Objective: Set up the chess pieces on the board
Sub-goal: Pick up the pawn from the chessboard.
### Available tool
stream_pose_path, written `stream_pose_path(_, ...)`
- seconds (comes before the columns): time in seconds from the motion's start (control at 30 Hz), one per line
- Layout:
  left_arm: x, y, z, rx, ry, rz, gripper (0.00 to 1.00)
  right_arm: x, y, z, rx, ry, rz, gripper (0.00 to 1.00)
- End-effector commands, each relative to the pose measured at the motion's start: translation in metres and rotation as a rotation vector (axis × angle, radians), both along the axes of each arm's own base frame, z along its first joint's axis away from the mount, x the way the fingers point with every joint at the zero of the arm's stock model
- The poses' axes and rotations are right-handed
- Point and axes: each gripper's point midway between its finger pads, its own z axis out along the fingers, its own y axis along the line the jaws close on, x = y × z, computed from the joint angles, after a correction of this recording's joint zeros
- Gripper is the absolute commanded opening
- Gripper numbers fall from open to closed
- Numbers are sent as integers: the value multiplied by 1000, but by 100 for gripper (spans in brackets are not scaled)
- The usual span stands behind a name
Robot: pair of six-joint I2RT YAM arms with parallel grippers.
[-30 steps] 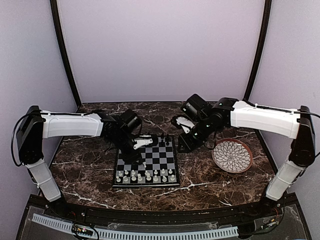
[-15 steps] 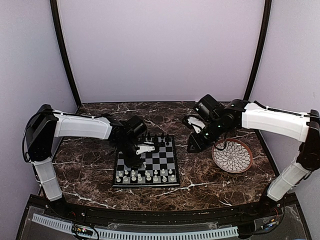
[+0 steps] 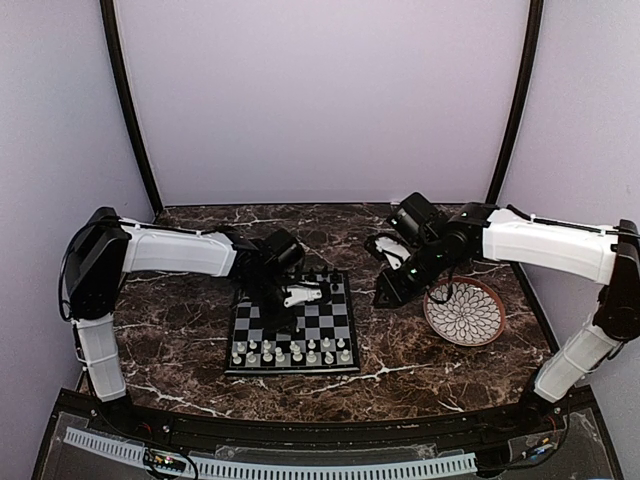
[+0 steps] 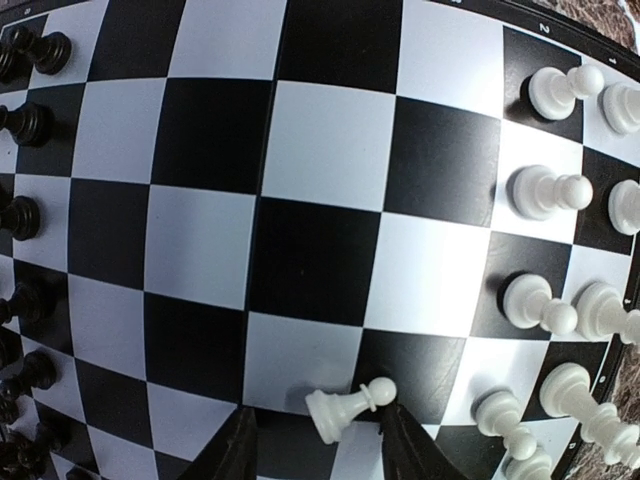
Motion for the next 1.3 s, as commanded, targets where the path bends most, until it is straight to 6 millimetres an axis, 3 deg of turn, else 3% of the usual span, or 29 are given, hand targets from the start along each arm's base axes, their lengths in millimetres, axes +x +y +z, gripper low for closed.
stream_pose_path(0.0, -6, -16, 5, -57, 40, -30, 43, 2, -1, 8, 39, -18, -12, 30)
stream_pose_path(0.27, -13, -25, 3, -81, 64, -44, 40, 3, -3, 6, 39, -11, -16, 30)
stream_pose_path(0.43, -8, -32, 3, -103, 28, -51, 44, 1, -4, 4, 39, -4, -20, 30)
stream_pose_path(0.83, 5, -39, -1, -115, 28, 59, 43, 0, -9, -2, 47, 5, -45, 30)
stream_pose_path(1.03, 5, -33, -5, -87, 46, 124, 36, 1, -8, -3, 55, 4, -50, 30)
stream_pose_path(1.27, -5, -33, -10, -86, 114, 153, 21, 2, -7, -6, 62, 11, -52, 30)
